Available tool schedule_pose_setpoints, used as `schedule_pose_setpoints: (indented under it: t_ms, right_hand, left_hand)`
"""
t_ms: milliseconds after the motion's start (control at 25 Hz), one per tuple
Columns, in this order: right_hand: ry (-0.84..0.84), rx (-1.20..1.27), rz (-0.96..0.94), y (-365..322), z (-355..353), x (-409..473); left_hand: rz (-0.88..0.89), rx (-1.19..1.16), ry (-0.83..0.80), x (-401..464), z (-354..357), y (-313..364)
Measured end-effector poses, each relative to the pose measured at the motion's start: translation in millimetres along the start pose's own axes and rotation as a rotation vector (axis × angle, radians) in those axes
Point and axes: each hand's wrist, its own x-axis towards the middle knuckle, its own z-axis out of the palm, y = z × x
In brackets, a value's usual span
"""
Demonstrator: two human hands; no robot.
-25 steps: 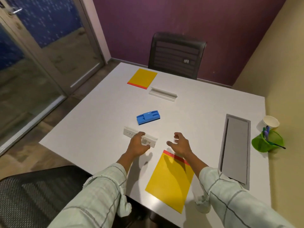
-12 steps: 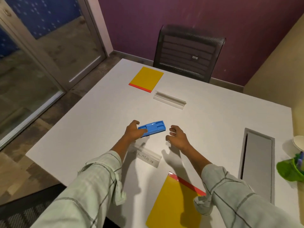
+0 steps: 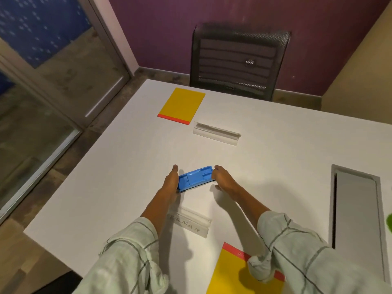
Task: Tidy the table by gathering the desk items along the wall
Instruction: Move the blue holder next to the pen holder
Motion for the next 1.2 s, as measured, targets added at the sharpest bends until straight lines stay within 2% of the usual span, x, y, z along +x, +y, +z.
schedule_pose_setpoints:
  t_ms: [120, 200, 280, 360, 520, 600, 720, 840, 960, 1040, 1200]
  right_hand:
    - [0.043, 0.169, 0.006, -0.1, -10.5, -16.5]
    - [0.101, 0.278, 0.015, 2.5, -23.5, -34.3]
    - [0.176, 0.384, -0.013, 10.4, -38.4, -58.4]
    - [0.252, 0.461, -0.072, 20.4, -54.2, -90.5]
    - [0.321, 0.698, -0.090, 44.9, -80.0, -163.0]
    - [0.310, 0.880, -0.077, 65.2, -91.3, -196.3]
    - [0.279, 1.288, -0.035, 99.1, -110.7, -246.5]
    - [0.248, 1.447, -0.054, 131.6, -127.7, -289.5]
    - [0.283, 1.431, -0.098, 166.1, -138.5, -325.9]
    - [0.358, 1.298, -0.113, 184.1, -144.4, -346.8]
    - [0.630, 0.663, -0.199, 213.5, -152.8, -381.7]
  left_hand:
    - [-0.023, -0.108, -0.064, -8.4, -2.3, -1.4]
    - [-0.030, -0.279, -0.129, -22.9, -1.9, -2.2]
    - [-0.013, -0.437, -0.228, -41.4, 2.0, -4.4]
    - [0.010, -0.481, -0.332, -67.2, 11.2, -9.4]
    - [0.116, -0.339, -0.452, -119.5, 40.9, -28.8]
    - [0.148, -0.283, -0.482, -140.9, 57.7, -38.6]
    - [0.195, -0.180, -0.515, -171.2, 86.4, -49.8]
    - [0.275, -0.046, -0.521, -202.4, 120.7, -62.0]
    - [0.333, 0.056, -0.545, -236.4, 159.2, -83.0]
    - [0.349, 0.122, -0.591, -255.3, 182.1, -99.3]
    - [0.357, 0.271, -0.678, -287.5, 227.9, -137.4]
